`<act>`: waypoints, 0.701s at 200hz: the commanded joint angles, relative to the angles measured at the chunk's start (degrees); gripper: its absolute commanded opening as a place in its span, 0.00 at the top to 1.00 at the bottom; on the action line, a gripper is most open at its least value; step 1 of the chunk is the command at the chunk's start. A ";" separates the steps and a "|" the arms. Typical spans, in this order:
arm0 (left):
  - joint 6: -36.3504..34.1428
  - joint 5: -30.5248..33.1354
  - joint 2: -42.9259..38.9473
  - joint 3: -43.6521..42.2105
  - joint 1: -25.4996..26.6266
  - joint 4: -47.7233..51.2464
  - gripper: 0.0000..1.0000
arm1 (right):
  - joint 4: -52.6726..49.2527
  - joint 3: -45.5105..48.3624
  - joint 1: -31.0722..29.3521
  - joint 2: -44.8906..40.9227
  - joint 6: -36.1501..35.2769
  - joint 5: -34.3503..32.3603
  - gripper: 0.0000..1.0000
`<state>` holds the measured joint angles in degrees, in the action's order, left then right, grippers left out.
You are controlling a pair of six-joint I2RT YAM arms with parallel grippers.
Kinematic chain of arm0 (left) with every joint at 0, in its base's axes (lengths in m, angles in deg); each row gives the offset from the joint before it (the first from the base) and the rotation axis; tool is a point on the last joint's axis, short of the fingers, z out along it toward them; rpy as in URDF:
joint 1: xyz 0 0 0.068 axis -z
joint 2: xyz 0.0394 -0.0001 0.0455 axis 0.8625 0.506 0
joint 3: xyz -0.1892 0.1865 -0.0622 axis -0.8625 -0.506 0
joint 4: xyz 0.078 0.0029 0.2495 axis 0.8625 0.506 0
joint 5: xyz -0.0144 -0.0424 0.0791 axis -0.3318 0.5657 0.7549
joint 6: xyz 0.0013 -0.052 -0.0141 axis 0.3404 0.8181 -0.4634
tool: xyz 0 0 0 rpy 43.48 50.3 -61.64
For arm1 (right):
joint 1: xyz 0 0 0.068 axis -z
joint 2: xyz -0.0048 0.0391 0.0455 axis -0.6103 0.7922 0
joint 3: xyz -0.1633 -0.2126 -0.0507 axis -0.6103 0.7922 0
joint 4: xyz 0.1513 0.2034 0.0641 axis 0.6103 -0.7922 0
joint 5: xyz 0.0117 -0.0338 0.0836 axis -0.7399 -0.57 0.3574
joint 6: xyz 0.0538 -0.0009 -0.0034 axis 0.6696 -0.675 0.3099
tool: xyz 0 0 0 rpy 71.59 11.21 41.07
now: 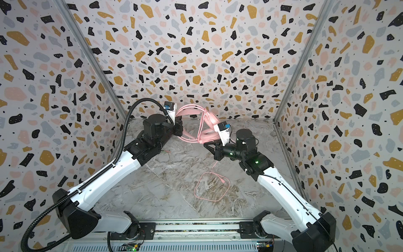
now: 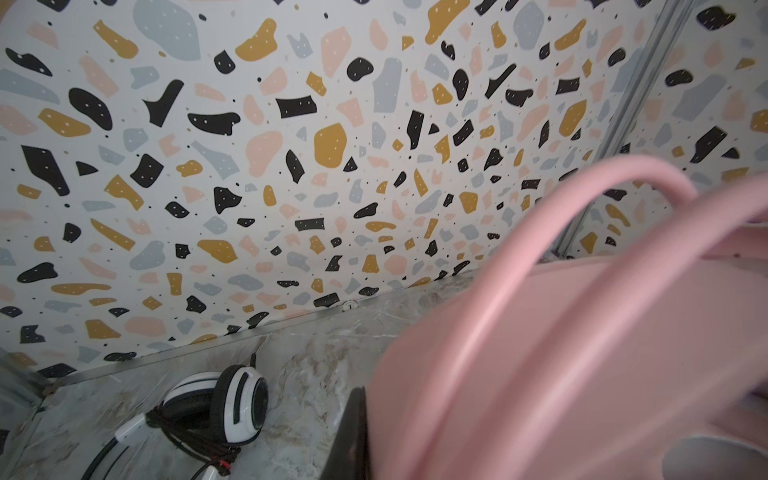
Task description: Wrap the headphones
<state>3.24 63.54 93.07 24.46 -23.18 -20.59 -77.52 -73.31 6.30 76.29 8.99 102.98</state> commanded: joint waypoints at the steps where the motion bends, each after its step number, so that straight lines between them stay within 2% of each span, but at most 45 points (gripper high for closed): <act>1: -9.17 9.76 -0.76 -1.97 -1.09 6.37 1.00 | -8.82 -6.67 0.36 0.11 -7.04 -7.69 0.95; 18: -10.64 12.31 -1.45 -3.04 -1.09 8.57 1.00 | -11.01 -8.70 0.39 1.65 -7.99 -8.62 0.95; 45: -9.46 11.20 -3.12 -4.71 -1.09 8.63 1.00 | -11.98 -10.40 0.08 4.03 -7.78 -6.79 0.95; 77: -7.49 9.30 -2.31 -5.06 -0.96 7.47 1.00 | -13.55 -14.39 -5.21 7.01 -8.23 -8.25 0.95; 121: -1.58 1.34 0.62 -3.67 -0.92 6.21 1.00 | -16.46 -20.42 -13.91 12.06 -10.10 -10.58 0.95; 140: -0.58 -0.50 1.94 -2.85 -0.20 6.88 1.00 | -15.83 -21.30 -15.09 12.97 -10.30 -11.70 0.95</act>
<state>1.62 65.86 93.04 20.29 -23.59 -14.14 -96.01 -90.36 -7.19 90.21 0.33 92.89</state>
